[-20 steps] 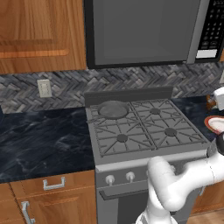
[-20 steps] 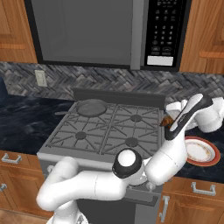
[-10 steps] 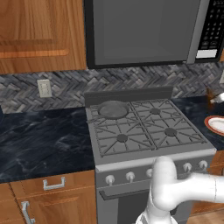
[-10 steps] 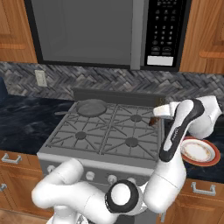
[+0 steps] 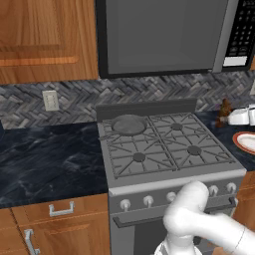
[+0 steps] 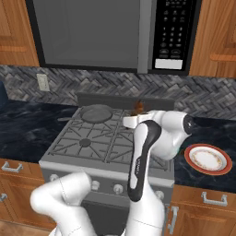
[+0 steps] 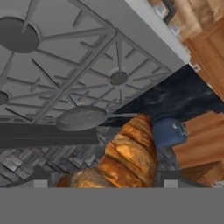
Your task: Pick the croissant and place it on the pan. Then turn on the stove to warm the croissant.
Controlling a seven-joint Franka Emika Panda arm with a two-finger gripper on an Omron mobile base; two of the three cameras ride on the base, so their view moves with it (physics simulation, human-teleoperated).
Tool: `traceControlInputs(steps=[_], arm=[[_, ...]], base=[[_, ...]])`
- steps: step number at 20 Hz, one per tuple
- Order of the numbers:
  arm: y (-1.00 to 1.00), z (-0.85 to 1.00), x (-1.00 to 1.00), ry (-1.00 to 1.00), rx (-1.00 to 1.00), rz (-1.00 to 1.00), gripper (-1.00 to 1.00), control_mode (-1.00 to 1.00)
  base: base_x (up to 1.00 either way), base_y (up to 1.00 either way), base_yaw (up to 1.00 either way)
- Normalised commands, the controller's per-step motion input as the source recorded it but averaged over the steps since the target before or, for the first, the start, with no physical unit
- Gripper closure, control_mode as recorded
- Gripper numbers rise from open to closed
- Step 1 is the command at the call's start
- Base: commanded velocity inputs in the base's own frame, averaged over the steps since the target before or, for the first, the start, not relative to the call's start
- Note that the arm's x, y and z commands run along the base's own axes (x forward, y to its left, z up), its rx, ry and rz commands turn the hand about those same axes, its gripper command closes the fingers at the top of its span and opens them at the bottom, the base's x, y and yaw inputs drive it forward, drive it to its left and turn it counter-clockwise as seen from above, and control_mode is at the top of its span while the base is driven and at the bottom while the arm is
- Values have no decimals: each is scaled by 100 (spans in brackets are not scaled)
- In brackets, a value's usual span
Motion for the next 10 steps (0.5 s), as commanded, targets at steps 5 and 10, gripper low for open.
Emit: traceControlInputs(steps=[5, 10], arm=[[45, 22, -1, -9, -9, -10, 100, -100], [17, 12, 8, 14, -12, -2, 100, -100]], base=[[0, 0, 0], [0, 0, 0]])
